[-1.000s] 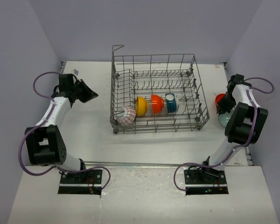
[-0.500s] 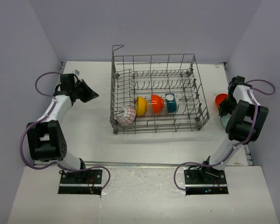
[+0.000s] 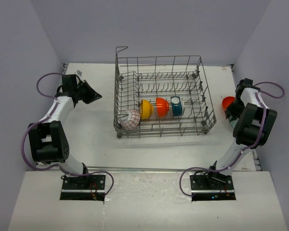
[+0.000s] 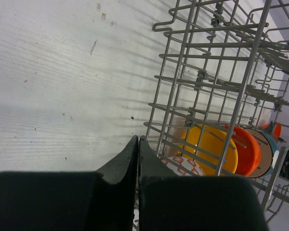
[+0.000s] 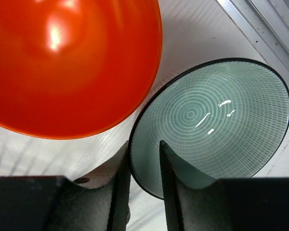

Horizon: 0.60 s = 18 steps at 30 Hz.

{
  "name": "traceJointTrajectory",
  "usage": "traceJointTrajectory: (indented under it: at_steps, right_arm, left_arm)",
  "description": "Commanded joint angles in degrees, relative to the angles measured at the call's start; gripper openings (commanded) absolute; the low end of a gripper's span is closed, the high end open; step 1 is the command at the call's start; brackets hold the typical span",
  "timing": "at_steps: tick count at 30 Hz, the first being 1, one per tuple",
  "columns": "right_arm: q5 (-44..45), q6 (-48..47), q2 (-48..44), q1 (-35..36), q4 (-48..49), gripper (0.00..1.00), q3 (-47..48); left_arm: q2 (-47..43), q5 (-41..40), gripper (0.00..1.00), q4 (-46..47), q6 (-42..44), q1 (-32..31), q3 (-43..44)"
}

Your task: Unload the bowls from the dish rack

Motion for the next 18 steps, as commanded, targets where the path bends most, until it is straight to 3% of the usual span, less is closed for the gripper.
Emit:
traceJointTrajectory:
  at_steps: [1,5,18]
  right_arm:
    - [1.28,0.69,0.56,-0.57,0.92,0.31,0.45]
    - [0.75,0.60,-0.05,-0.48,0.65,0.39,0.98]
    - [-3.20,1.57,-5.85,1.45,-1.19,0.53,4.40]
  left_arm:
    - [0.01,1.55,0.00,2.00,1.17,0.61,2.70]
    - [-0.08,1.81,0.00,2.01,1.26,0.53,2.44]
    - [-2.98,1.46,0.00,1.48,1.35,0.53,0.07]
